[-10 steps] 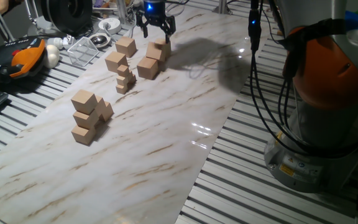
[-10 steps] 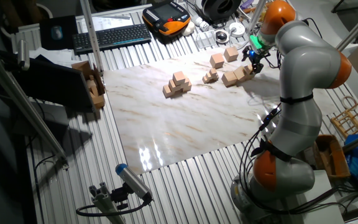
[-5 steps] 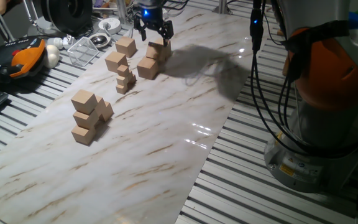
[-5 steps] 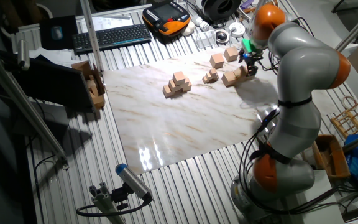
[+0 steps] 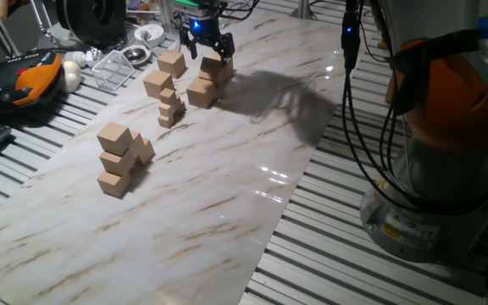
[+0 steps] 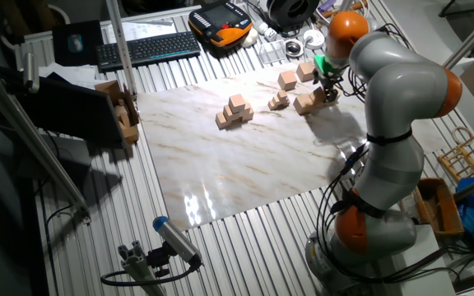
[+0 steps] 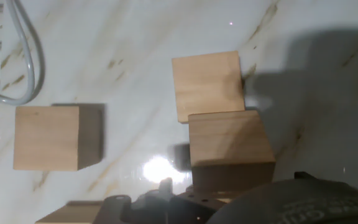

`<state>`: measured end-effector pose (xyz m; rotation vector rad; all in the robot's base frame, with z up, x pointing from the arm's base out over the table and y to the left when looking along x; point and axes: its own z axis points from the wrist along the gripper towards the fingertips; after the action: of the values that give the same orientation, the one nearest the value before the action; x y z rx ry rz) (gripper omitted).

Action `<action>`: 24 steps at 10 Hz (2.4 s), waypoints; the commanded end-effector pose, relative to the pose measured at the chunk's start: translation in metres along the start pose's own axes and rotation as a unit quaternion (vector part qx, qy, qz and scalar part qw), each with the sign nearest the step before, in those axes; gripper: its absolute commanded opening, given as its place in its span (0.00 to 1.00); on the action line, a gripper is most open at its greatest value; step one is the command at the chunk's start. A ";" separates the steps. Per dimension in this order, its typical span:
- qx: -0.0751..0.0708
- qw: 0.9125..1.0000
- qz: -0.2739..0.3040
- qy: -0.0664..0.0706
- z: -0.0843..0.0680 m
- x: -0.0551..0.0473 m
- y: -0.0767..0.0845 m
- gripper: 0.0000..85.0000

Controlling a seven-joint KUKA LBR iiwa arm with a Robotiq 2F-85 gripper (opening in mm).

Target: Stack the blocks into a pyramid shape

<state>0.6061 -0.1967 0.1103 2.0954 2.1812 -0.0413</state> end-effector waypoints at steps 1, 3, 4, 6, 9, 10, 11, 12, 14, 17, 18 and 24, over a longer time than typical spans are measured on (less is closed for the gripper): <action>0.000 1.000 0.000 0.001 0.000 0.000 0.000 1.00; 0.001 1.000 -0.001 0.000 0.000 0.000 0.000 1.00; 0.000 1.000 -0.001 -0.003 0.001 0.000 0.000 1.00; -0.006 1.000 -0.002 -0.016 0.007 0.003 -0.003 1.00; -0.014 0.999 -0.005 -0.040 0.010 0.006 -0.004 1.00; -0.021 0.998 -0.007 -0.058 0.012 0.008 -0.005 1.00; -0.026 0.997 -0.008 -0.070 0.013 0.009 -0.005 1.00; -0.029 0.996 -0.012 -0.082 0.013 0.009 -0.005 1.00; -0.033 0.994 -0.015 -0.100 0.013 0.008 -0.003 1.00; -0.031 0.992 -0.011 -0.119 0.018 0.006 0.001 1.00; -0.030 0.992 -0.008 -0.123 0.018 0.006 0.001 1.00; -0.024 0.990 -0.006 -0.137 0.021 0.006 -0.003 1.00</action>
<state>0.6042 -0.1932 0.0880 1.9197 2.0125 -0.2605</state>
